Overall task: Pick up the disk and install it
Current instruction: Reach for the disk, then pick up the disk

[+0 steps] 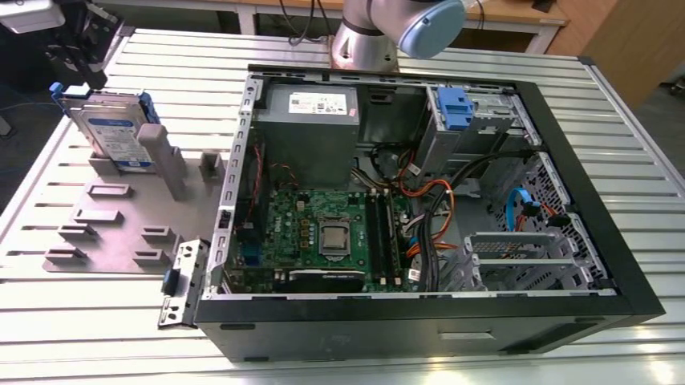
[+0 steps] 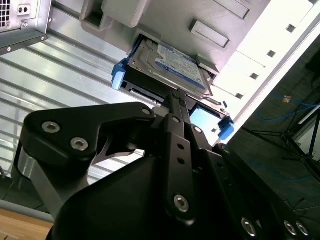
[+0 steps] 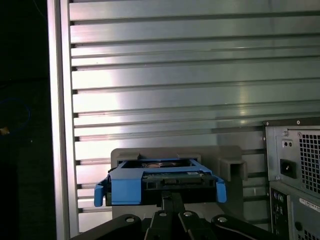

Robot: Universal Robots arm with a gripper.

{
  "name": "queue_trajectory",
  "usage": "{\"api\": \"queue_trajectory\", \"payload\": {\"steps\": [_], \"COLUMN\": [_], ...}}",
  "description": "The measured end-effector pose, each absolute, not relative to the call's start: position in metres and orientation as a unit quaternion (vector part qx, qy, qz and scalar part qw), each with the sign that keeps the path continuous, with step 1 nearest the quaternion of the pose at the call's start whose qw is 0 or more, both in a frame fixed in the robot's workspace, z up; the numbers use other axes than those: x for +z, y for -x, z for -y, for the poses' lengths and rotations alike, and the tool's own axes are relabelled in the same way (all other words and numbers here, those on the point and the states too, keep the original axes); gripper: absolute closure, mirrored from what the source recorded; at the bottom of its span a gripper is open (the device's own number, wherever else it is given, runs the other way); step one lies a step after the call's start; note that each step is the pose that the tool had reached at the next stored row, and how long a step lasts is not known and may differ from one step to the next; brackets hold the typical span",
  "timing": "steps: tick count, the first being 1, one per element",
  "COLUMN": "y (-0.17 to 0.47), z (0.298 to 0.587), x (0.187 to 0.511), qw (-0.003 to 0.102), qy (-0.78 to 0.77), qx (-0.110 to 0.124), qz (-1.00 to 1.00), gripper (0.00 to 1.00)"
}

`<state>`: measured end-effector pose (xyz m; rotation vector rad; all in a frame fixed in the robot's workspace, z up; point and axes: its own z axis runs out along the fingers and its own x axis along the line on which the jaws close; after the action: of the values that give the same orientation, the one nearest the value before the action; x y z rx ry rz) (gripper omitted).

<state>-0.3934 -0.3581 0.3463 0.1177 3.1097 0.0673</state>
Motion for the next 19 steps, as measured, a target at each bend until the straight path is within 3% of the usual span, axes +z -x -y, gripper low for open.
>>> {"api": "queue_trajectory", "payload": {"steps": [19], "y": [0.3954], "z": [0.3581], "x": [0.3447], "qw": [0.015], "qy": [-0.038], "qx": [0.018], "qz": [-0.999], "gripper": [0.89]}}
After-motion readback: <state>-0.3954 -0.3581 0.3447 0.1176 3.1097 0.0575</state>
